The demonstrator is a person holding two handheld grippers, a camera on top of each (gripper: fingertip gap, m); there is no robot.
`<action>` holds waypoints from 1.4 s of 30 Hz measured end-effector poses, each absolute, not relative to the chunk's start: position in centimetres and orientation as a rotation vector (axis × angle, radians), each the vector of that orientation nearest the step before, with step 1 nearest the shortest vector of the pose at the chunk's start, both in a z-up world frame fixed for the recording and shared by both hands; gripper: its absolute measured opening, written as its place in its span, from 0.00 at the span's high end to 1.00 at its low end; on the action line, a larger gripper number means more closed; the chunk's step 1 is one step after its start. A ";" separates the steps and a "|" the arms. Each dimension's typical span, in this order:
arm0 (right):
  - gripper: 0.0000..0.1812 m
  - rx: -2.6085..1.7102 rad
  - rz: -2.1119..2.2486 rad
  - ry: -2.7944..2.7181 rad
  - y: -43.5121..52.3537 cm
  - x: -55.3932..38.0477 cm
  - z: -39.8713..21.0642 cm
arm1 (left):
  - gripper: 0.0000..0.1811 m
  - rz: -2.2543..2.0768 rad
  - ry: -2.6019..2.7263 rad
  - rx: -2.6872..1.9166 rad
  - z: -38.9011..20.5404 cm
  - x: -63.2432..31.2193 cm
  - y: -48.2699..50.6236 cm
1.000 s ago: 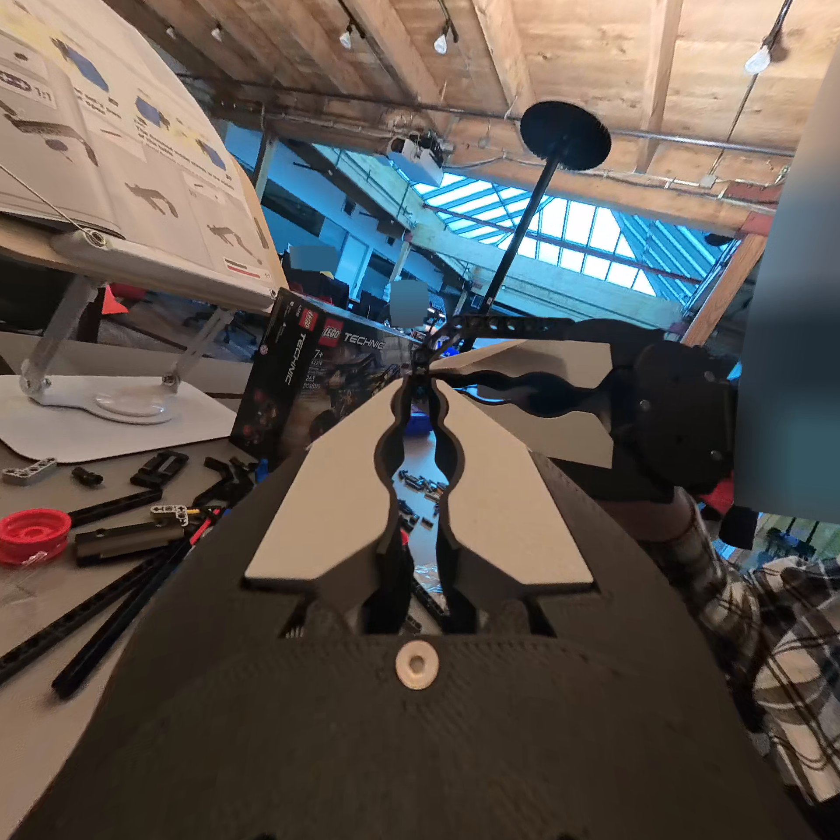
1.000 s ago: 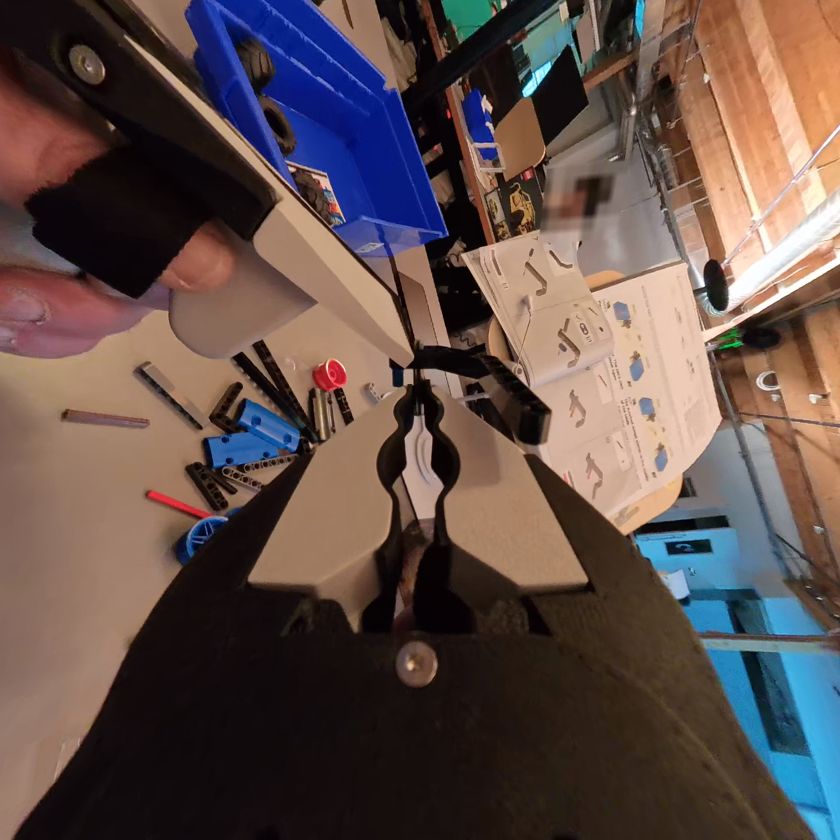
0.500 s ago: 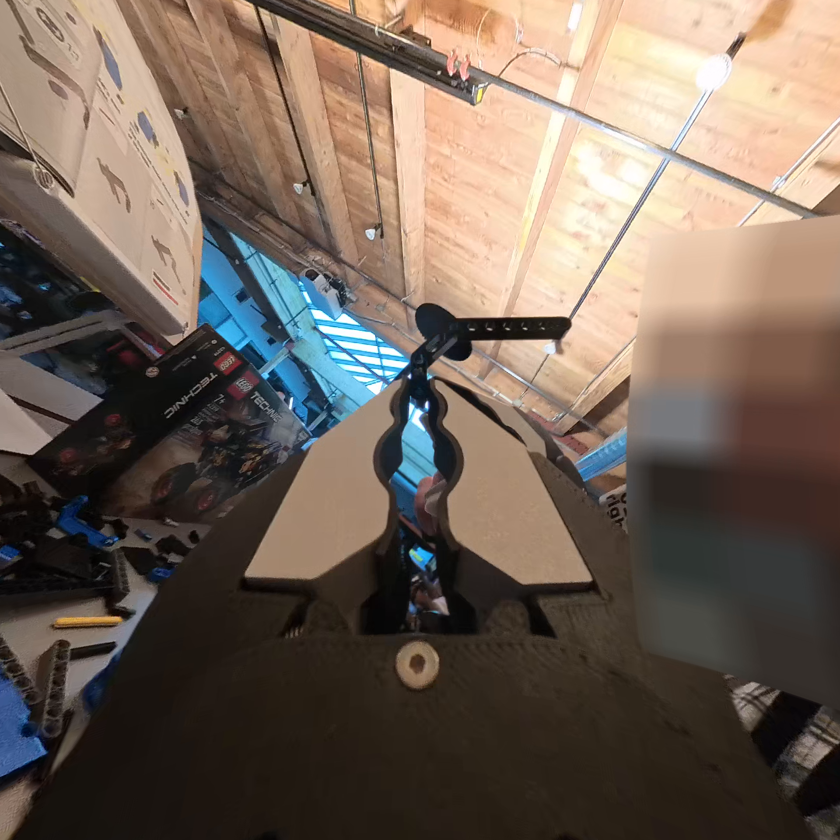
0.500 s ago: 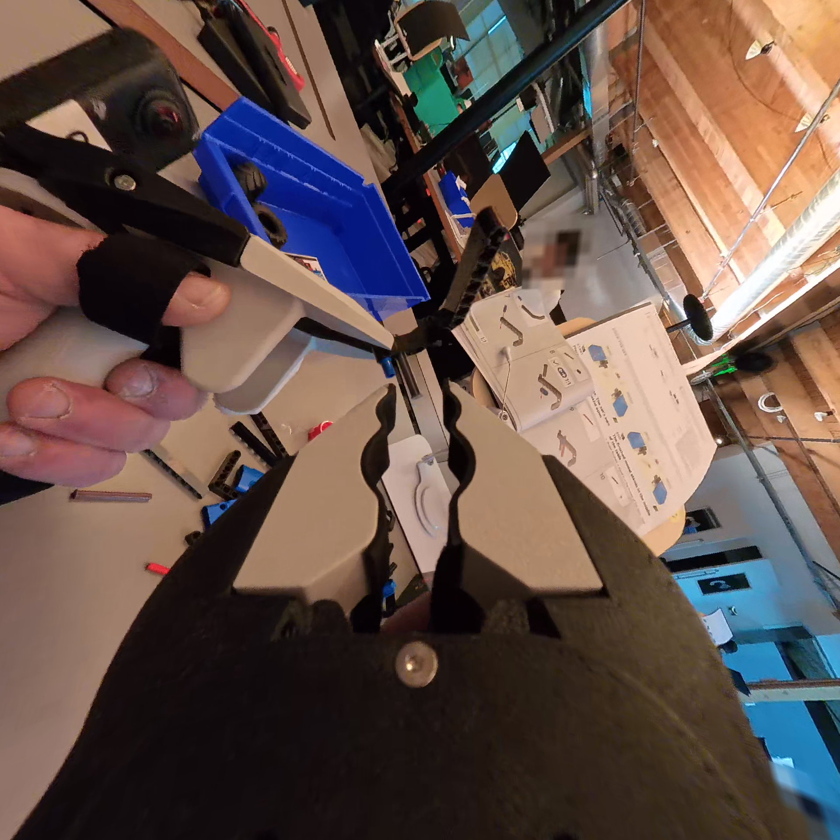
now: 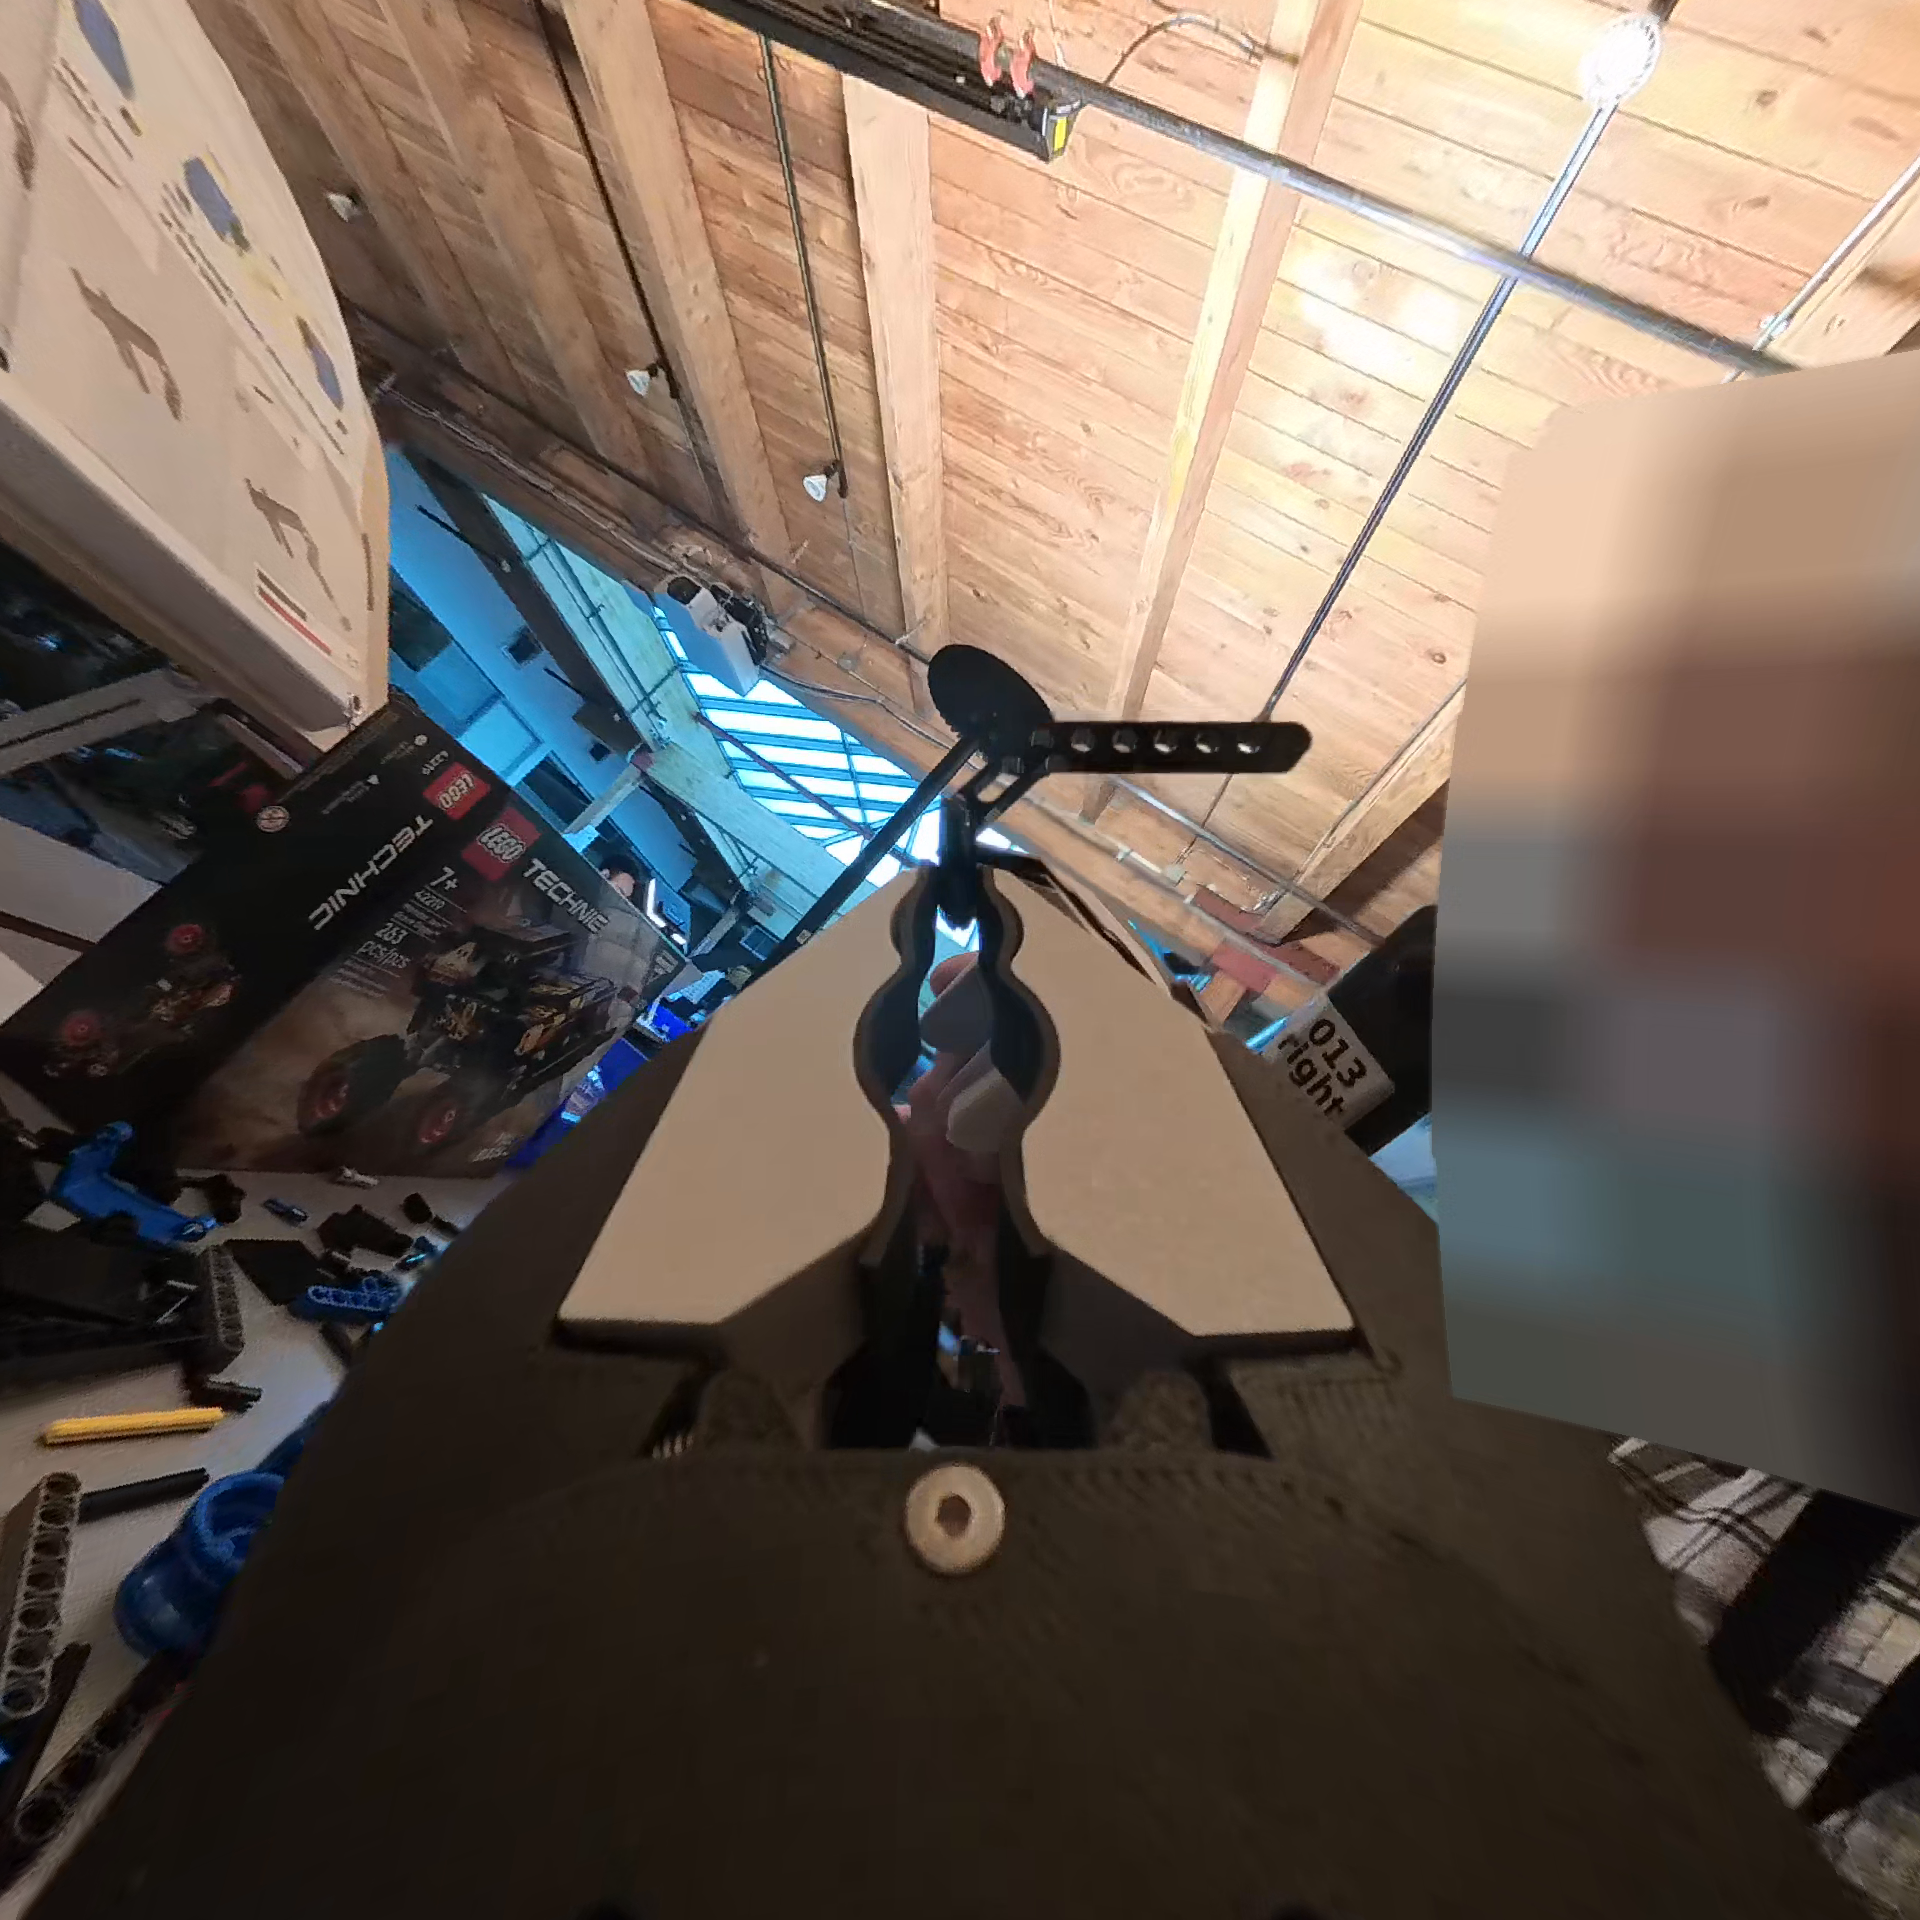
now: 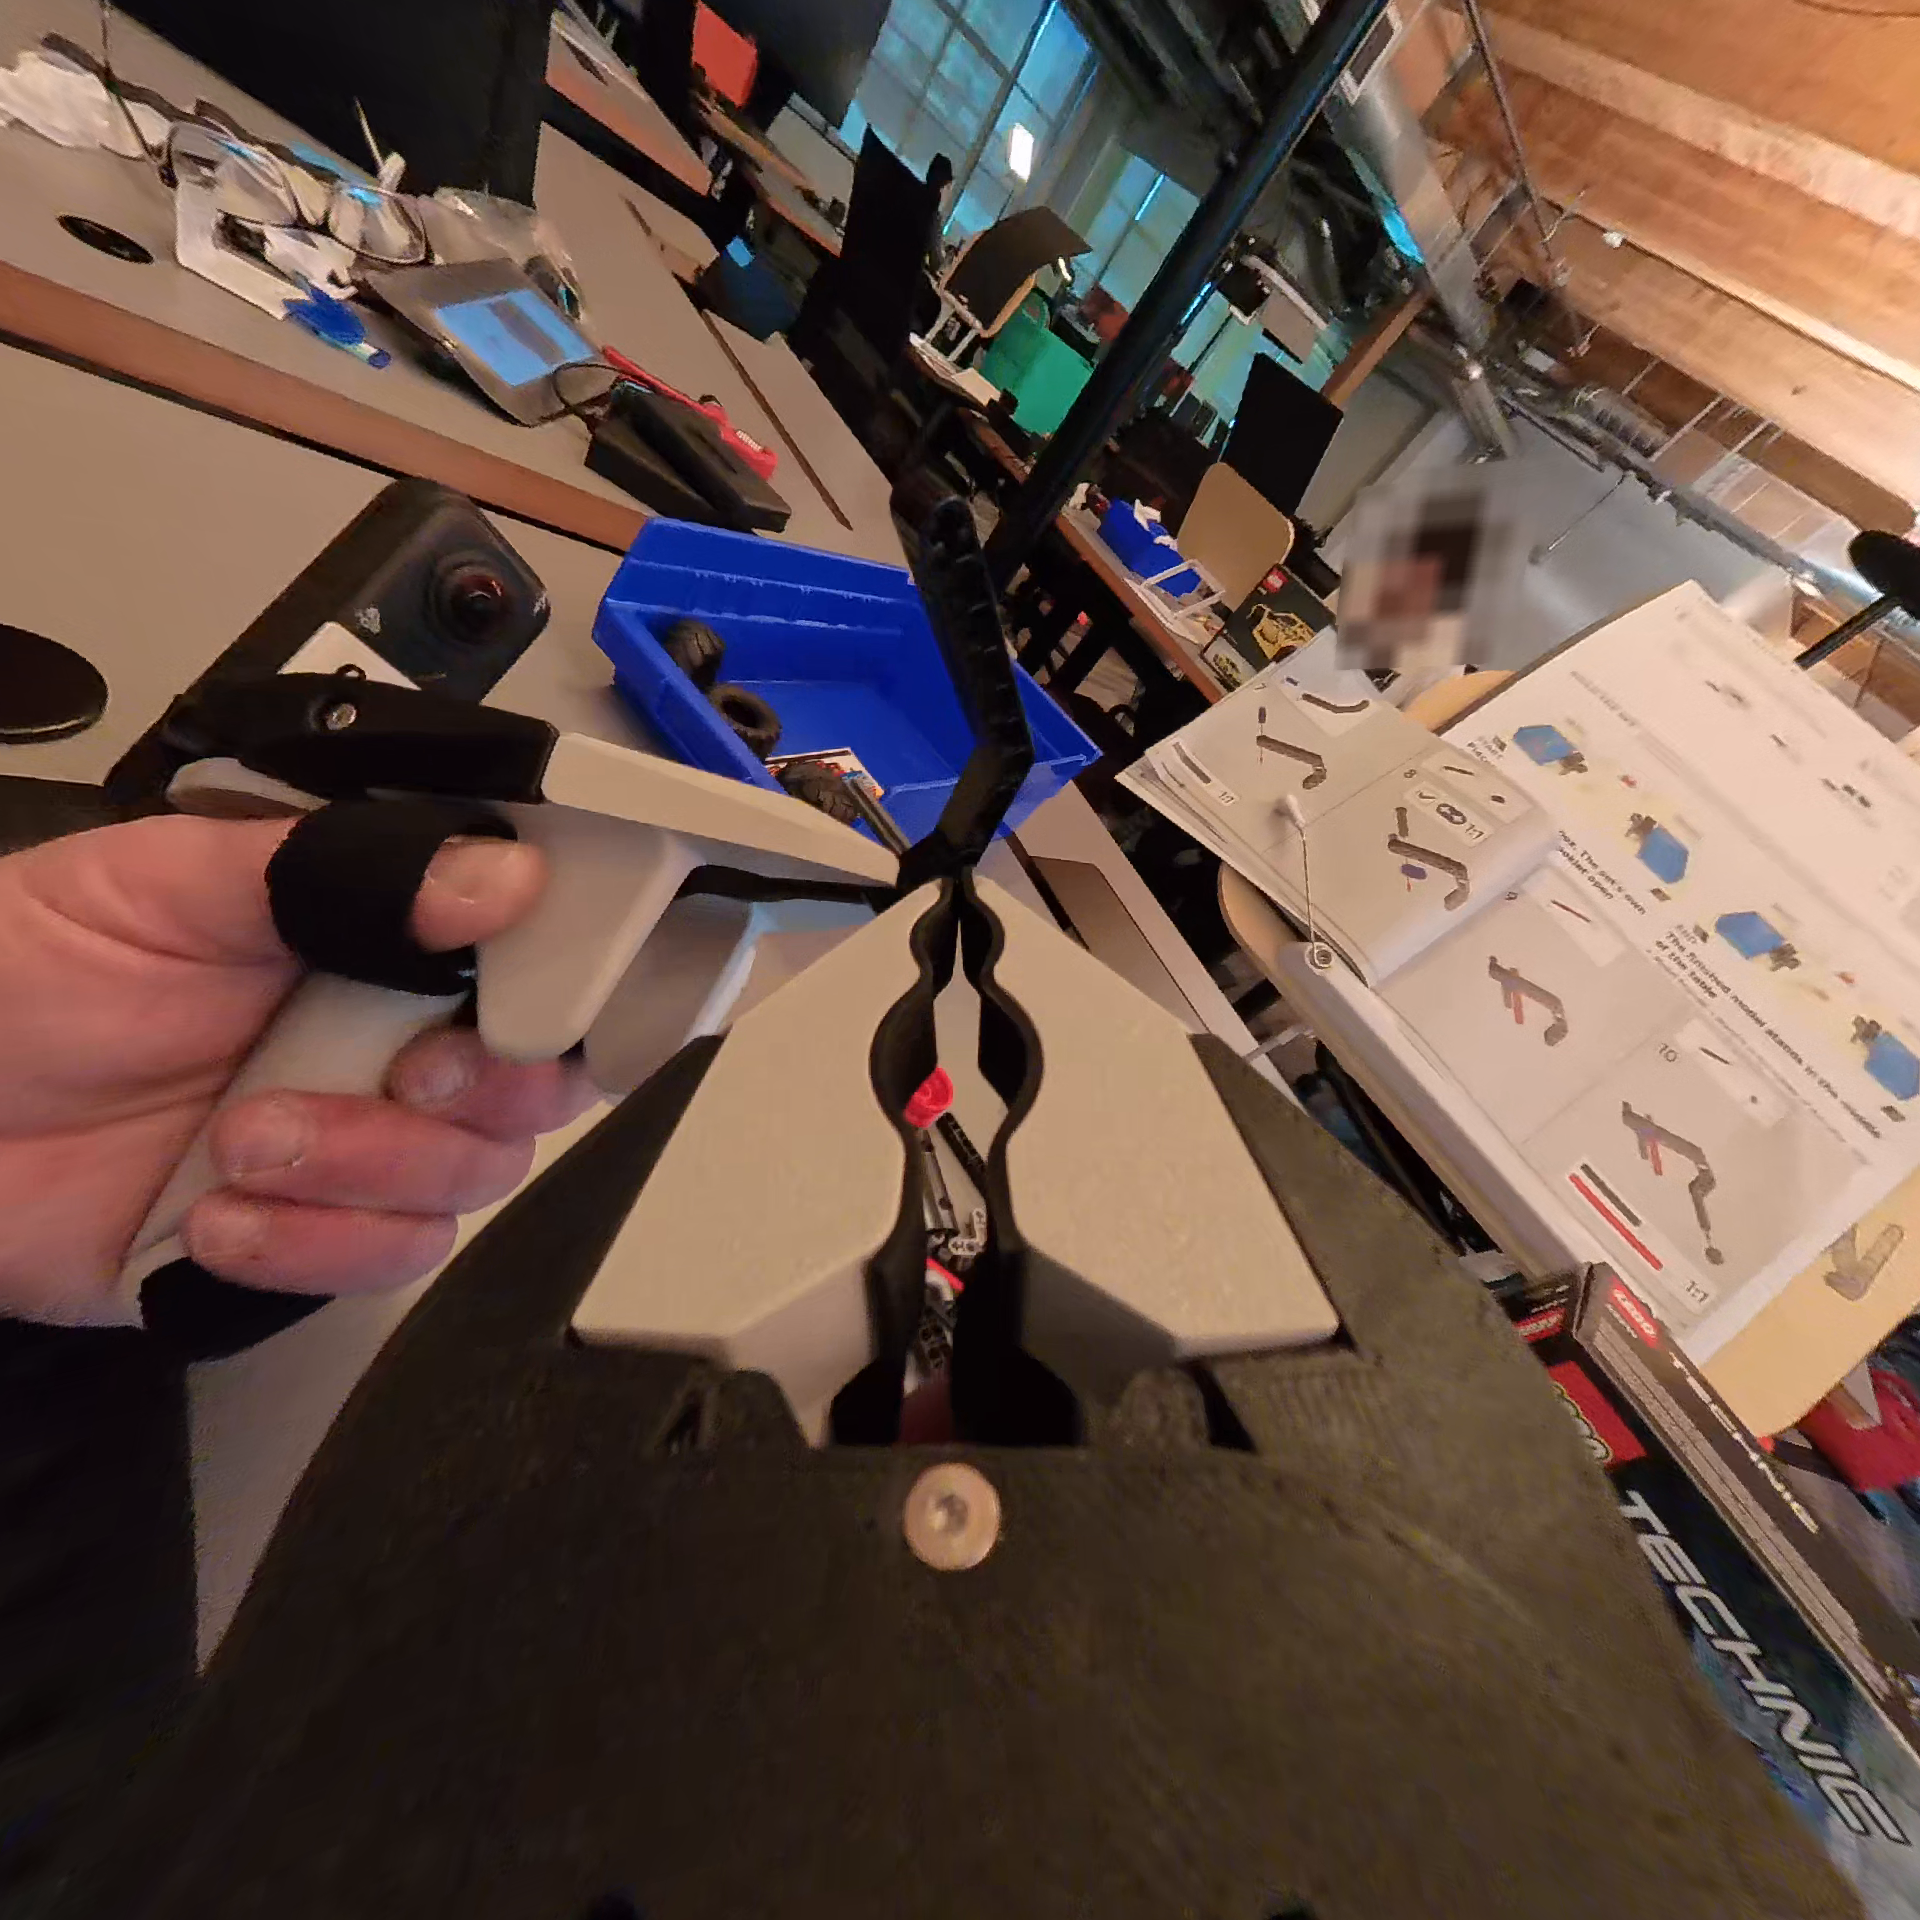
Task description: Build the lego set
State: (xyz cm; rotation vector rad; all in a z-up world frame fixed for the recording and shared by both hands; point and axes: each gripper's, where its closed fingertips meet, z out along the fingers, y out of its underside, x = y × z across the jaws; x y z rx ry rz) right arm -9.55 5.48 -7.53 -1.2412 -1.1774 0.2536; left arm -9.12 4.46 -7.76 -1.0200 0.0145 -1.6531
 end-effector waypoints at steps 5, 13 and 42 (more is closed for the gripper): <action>1.00 -1.306 0.307 -1.150 5.8 -6.7 -8.2 | 0.97 -1.500 0.133 -1.138 -8.5 -9.1 4.7; 0.95 -1.492 0.528 -1.115 5.9 -0.2 -9.4 | 0.97 -1.297 0.348 -1.329 -10.8 -7.4 4.1; 0.90 -1.561 1.345 -0.975 2.2 -5.2 -14.0 | 0.97 -0.954 0.738 -1.456 -14.3 -4.6 3.0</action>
